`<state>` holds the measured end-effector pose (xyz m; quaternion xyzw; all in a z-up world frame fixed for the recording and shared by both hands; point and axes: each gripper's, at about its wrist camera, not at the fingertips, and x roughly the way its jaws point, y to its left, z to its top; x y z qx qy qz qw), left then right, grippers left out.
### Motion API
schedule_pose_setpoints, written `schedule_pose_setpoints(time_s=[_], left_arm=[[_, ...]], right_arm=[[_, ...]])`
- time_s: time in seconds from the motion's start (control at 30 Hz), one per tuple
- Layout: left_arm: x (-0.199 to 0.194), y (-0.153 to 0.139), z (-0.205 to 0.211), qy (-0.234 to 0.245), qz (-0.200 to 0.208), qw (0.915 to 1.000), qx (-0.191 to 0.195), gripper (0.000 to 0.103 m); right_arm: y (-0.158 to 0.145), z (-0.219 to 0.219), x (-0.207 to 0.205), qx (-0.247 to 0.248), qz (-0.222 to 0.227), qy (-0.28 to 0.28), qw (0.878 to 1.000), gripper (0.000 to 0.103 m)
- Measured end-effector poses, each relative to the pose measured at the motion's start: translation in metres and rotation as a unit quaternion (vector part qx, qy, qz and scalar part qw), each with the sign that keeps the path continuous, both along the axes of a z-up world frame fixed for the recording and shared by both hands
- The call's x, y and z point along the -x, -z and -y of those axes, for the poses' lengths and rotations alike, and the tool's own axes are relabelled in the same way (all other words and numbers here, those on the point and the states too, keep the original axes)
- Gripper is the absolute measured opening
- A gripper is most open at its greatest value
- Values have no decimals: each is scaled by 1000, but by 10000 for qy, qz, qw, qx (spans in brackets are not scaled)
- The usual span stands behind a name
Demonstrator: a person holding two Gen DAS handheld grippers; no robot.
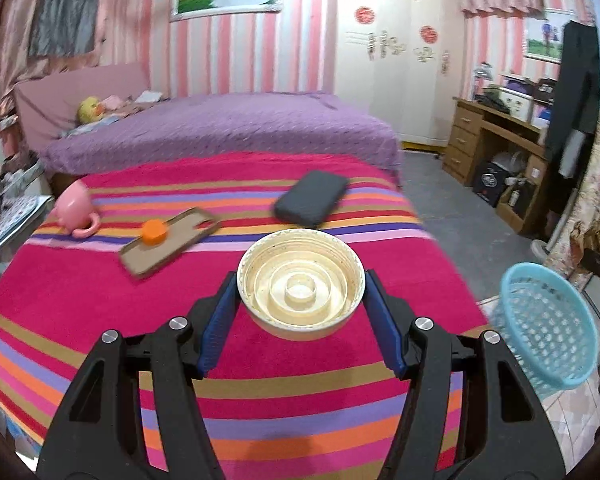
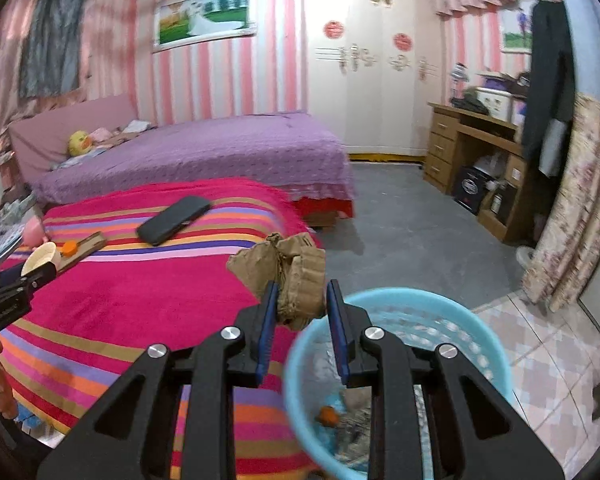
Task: Collect trash
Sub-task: 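Carry the white bowl and brown item with both tools over the blue basket, then open both tools to drop the white bowl and brown item into the basket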
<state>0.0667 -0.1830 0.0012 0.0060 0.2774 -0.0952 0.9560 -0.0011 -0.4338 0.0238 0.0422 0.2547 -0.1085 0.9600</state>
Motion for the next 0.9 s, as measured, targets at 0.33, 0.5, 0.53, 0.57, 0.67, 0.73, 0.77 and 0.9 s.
schedule_pose_setpoints(time_s=[0.33,0.5,0.53,0.57,0.67,0.73,0.77,0.9], left_arm=[[16,2,103,933,144,9955,-114,61],[20,6,149,1324,66,9911,-78,61],[22,8,156,1367,66,9906,-88,61],[23,8,164,1418,63,9898,-94,61],[27,12,188,1596,61,9871,-133,61],[31,15,205,1709,89,9851,-185,61],[33,16,209,1736,98,9846,-193,61],[35,22,232,1925,132,9809,-249,61]], right_arm=[[13,68,32,-54,-39,647,9979,25],[23,95,36,-25,-218,845,9962,25],[26,99,36,-22,-255,874,9958,25],[28,104,37,-17,-290,904,9955,25],[35,116,41,-23,-343,971,9947,25],[38,121,42,-5,-375,1023,9940,25],[38,124,43,-5,-384,1042,9938,25],[42,132,45,-63,-407,1119,9929,25]])
